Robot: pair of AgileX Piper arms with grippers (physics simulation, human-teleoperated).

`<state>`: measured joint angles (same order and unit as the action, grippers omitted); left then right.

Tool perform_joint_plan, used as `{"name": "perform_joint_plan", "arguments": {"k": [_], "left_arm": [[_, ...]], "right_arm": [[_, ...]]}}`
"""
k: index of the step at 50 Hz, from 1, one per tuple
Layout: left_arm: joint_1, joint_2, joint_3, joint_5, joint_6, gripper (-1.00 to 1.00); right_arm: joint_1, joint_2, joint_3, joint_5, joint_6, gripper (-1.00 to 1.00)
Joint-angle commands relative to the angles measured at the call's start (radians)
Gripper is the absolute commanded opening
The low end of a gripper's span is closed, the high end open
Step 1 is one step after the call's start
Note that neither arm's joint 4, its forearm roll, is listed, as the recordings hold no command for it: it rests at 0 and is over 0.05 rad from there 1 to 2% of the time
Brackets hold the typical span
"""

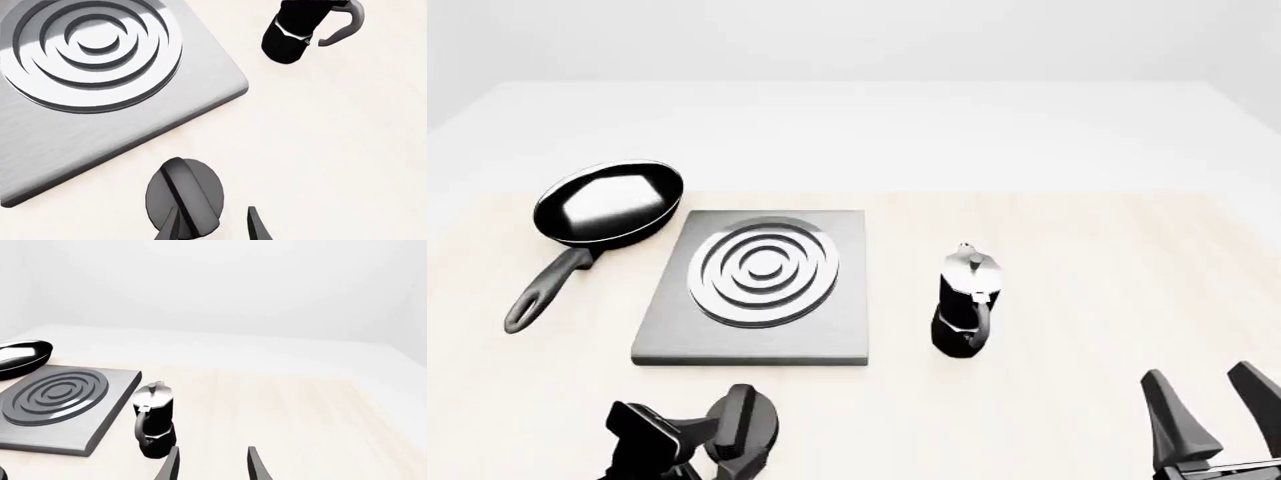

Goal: Turn on the stove and put the frying pan on it.

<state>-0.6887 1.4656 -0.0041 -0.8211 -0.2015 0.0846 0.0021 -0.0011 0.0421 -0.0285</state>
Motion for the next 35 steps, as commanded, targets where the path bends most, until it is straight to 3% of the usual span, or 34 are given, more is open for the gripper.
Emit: {"name": "perform_joint_plan", "arguments": {"k": [1,19,20,24,35], "left_arm": [[-0.03,0.051,-0.004,-0.045,-0.006,1.0],[-0.167,-0.033,-0.041,0.066,-0.028,1.0],[-0.224,-0.144,-0.072,0.178,-0.035,1.0],[-0.25,-0.288,-0.107,0.322,-0.04,1.0],[-0.277,-0.437,-0.147,0.468,-0.031,1.0]], "right_arm": [[-0.005,-0.001,-0.001,0.0,0.002,1.0],[-0.011,-0.001,-0.001,0.0,0.002,1.0],[-0.009,-0.002,-0.002,0.0,0.003,1.0],[-0.009,-0.002,-0.003,-0.001,0.005,1.0],[-0.006,-0.002,-0.002,-0.002,0.01,1.0]]}}
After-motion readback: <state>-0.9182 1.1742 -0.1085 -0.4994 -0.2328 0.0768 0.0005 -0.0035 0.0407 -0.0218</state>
